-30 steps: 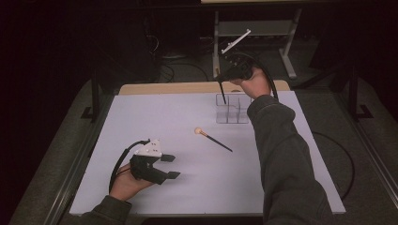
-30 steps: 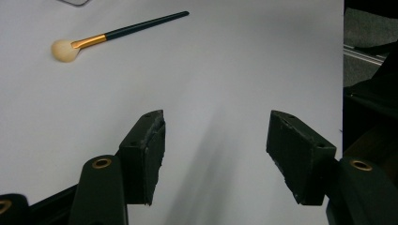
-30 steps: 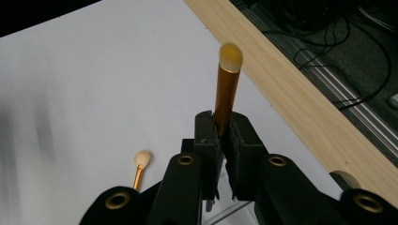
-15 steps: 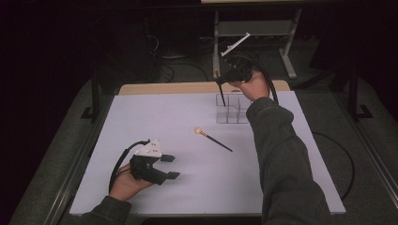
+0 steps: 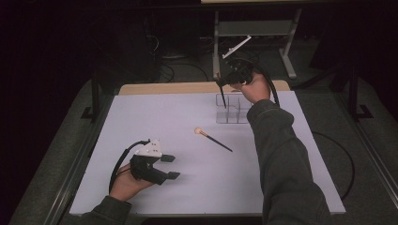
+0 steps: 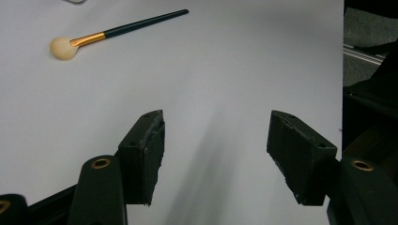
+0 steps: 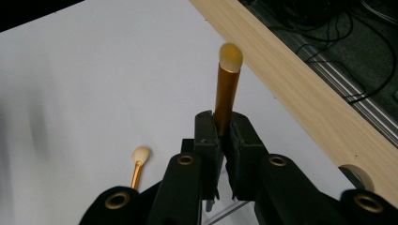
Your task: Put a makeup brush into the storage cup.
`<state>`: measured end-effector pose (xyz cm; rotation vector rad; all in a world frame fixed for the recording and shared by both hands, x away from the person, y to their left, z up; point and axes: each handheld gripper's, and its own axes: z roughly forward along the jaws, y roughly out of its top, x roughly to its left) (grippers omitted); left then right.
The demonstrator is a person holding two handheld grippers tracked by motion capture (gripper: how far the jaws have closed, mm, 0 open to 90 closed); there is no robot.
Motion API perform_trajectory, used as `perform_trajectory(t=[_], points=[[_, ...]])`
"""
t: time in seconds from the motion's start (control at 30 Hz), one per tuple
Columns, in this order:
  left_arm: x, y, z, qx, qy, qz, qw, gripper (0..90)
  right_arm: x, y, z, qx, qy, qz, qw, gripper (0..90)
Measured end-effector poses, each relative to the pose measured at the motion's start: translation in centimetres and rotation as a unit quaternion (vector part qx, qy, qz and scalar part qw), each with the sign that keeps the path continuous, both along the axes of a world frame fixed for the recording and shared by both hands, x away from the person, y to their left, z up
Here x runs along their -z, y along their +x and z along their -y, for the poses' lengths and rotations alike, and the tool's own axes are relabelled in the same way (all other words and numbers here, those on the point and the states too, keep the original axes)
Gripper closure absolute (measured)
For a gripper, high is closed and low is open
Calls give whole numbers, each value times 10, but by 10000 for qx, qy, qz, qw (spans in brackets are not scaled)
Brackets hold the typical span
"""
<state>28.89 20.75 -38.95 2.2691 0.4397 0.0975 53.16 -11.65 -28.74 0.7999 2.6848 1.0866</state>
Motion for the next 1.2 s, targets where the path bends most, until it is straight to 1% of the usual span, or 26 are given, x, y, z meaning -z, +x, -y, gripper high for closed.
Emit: perform_trajectory(t=[0.2, 0.23, 0.3, 0.33, 0.43, 0.47, 0.53, 0.6, 0.73, 0.77, 0.8, 0.87, 0.9, 0.93, 1.0, 1.07, 1.17, 1.2], points=[[0, 0, -1, 5, 15, 13, 10000, 365, 2, -1, -2, 23, -13, -16, 10000, 829], [0, 0, -1, 12, 19, 25, 10000, 365, 2, -1, -2, 55, -12, -51, 10000, 829], [0, 0, 0, -7, 0, 13, 10000, 365, 3, -1, -3, 54, -6, -60, 10000, 829], [0, 0, 0, -7, -4, 14, 10000, 365, 4, -1, -3, 17, -33, -13, 10000, 829], [-1, 0, -1, -20, -18, 15, 10000, 365, 7, -1, -4, 23, -28, -33, 10000, 829], [-1, 0, -1, -23, -24, 15, 10000, 365, 8, -1, -5, 45, -31, -82, 10000, 829], [0, 0, -1, -36, -26, -1, 10000, 365, 10, 0, -5, -1, -28, -42, 10000, 829], [0, 0, -1, -19, 3, 1, 10000, 365, 11, 0, -6, 25, -38, -42, 10000, 829], [0, 0, -1, -51, -43, -13, 10000, 365, 16, 0, -4, 67, -52, -68, 9999, 828], [0, 0, -1, -68, -54, -31, 10000, 364, 17, 0, -3, 103, -50, -112, 9999, 828], [0, 0, -1, -69, -56, -31, 10000, 364, 19, 0, -2, 104, -44, -96, 9999, 828], [1, 0, -1, -50, -54, -25, 10000, 364, 20, -1, -2, 183, 3, -175, 9997, 828], [1, 0, -1, -44, -39, -31, 10000, 364, 21, -1, -1, 170, 5, -150, 9997, 827], [2, 0, 0, -50, -31, -44, 10000, 364, 22, -2, -1, 192, -2, -185, 9996, 827], [2, 0, 0, -41, -38, -49, 10000, 363, 23, -1, -1, 134, -38, -106, 9998, 827], [2, 0, 0, -41, -42, -51, 10000, 363, 24, -2, -1, 203, -20, -159, 9997, 827], [2, 0, 0, -46, -50, -59, 10000, 363, 27, -3, 0, 232, 3, -188, 9996, 827], [2, 0, 0, -43, -46, -58, 10000, 363, 29, -2, 1, 185, -31, -129, 9997, 827]])
